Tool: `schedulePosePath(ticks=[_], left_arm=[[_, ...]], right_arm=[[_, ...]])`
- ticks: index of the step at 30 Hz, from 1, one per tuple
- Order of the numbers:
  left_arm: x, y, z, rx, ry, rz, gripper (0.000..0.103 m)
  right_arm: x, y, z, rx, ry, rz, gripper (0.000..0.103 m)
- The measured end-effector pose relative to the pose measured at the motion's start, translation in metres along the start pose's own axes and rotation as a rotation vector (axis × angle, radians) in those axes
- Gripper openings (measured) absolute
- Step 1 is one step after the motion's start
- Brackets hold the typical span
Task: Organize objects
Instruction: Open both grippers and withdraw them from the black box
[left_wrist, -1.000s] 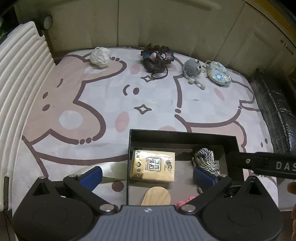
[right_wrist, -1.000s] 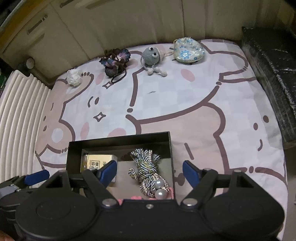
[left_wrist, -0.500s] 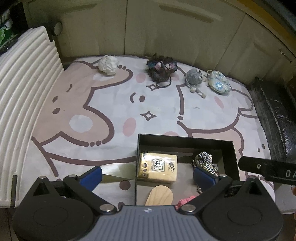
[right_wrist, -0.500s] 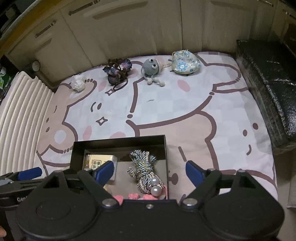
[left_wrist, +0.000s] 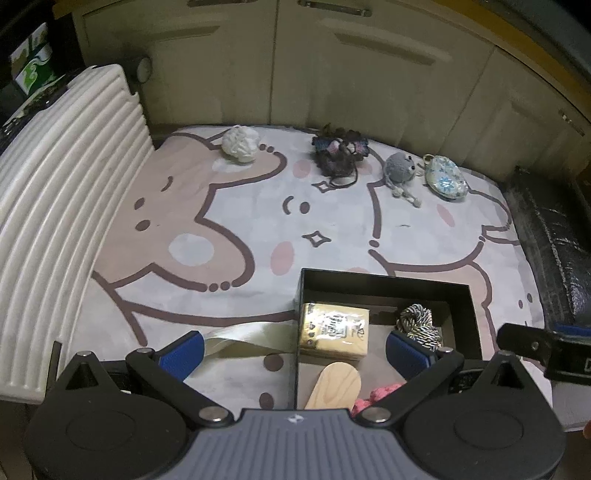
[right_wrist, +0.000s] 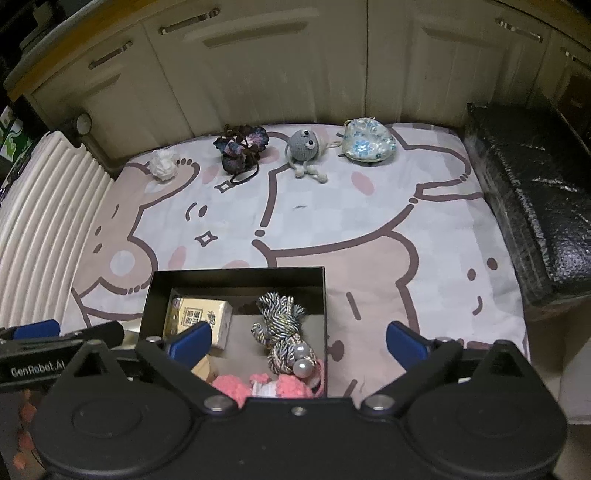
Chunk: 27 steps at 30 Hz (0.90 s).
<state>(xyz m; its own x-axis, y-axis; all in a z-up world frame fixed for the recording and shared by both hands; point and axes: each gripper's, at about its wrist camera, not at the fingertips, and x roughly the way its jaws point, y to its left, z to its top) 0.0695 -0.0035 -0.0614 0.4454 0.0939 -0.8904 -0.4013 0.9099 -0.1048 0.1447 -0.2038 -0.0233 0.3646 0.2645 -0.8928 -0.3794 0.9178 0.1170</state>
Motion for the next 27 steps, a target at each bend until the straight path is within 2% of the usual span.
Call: schedulePosePath(ticks=[9, 19, 27], left_arm=[[-0.012, 0.007, -0.003, -0.027, -0.01, 0.014, 0.103], [-0.022, 0.007, -0.001, -0.032, -0.059, 0.006, 0.103], [-0.032, 0.023, 0.016, -0.036, -0.19, 0.042, 0.103]], right_arm=[[-0.012, -0.002, -0.005, 0.002, -0.02, -0.014, 0.103], [-0.017, -0.008, -0.007, 0.008, -0.046, -0.006, 0.103], [-0.026, -0.012, 0.004, 0.047, -0.175, -0.001, 0.103]])
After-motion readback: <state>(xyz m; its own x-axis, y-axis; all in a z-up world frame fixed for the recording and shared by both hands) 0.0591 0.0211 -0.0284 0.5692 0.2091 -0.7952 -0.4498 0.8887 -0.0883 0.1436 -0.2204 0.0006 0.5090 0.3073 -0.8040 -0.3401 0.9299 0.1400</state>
